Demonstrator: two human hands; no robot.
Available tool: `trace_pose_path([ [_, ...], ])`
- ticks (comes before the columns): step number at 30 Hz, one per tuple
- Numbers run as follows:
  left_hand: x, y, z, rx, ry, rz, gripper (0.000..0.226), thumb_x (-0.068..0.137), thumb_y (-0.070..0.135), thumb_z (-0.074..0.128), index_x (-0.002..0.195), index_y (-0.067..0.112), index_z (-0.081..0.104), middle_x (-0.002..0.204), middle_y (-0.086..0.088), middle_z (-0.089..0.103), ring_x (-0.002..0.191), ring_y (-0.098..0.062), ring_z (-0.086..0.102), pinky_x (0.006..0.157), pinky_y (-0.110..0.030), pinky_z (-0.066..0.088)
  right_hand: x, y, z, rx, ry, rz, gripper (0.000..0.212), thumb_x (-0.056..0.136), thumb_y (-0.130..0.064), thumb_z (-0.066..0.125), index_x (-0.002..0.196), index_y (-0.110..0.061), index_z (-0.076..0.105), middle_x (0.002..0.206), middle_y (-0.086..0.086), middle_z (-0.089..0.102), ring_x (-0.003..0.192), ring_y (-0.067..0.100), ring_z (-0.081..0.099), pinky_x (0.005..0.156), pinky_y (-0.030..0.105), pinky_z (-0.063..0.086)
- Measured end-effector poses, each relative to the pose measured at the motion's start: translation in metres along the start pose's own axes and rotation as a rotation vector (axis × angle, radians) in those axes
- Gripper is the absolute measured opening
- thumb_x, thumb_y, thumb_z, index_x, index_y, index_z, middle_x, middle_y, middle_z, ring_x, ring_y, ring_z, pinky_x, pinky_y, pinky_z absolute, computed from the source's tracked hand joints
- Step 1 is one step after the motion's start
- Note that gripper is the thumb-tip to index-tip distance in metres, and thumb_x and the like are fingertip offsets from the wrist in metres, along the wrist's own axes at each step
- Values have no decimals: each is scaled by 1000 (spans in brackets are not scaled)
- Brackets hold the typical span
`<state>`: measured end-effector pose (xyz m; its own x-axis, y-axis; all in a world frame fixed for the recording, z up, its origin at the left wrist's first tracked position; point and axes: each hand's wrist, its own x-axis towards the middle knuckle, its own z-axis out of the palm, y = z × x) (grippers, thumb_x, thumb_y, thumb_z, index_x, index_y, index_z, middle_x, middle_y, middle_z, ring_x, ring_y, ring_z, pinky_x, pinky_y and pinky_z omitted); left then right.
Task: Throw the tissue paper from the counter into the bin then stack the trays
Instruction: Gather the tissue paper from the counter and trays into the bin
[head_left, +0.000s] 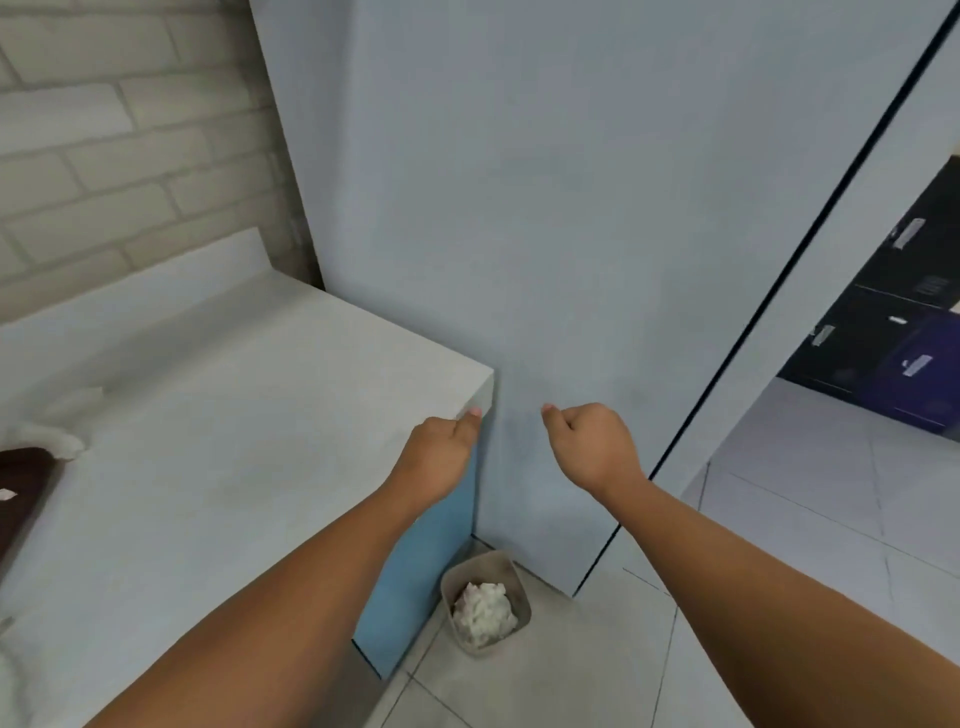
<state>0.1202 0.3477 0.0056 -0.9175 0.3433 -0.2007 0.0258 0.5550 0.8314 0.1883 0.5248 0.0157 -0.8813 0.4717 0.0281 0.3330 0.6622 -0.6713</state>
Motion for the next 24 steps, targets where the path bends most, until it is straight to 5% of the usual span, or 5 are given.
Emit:
trace_pose_path([
  [10, -4, -24, 106, 56, -67, -24, 59, 102, 41, 42, 50, 19, 27, 42, 9, 28, 34, -6, 26, 39, -20, 21, -3, 107, 3, 105, -91, 139, 60, 99, -35, 45, 46, -15, 27, 41, -2, 29, 40, 15, 30, 48, 28, 26],
  [15, 7, -72, 136, 104, -134, -125, 57, 102, 44, 40, 52, 19, 29, 46, 7, 30, 42, -10, 31, 48, -28, 25, -10, 150, 38, 40, -177, 226, 47, 95, -36, 51, 56, -14, 37, 52, 0, 42, 52, 18, 41, 55, 29, 32],
  [18, 21, -104, 154, 135, -149, -198, 60, 102, 47, 37, 50, 16, 35, 50, 2, 40, 50, -16, 40, 53, -31, 31, -12, 177, 60, 101, -272, 282, 21, 87, -27, 61, 85, -15, 44, 72, 2, 49, 60, 19, 45, 60, 32, 38],
  [24, 50, -177, 201, 61, -232, -337, 61, 102, 50, 31, 67, 11, 61, 79, -12, 66, 87, -30, 61, 82, -37, 44, -12, 232, 109, 121, -443, 434, 46, 86, -8, 63, 114, -17, 27, 107, 14, 50, 86, 30, 60, 56, 26, 42],
])
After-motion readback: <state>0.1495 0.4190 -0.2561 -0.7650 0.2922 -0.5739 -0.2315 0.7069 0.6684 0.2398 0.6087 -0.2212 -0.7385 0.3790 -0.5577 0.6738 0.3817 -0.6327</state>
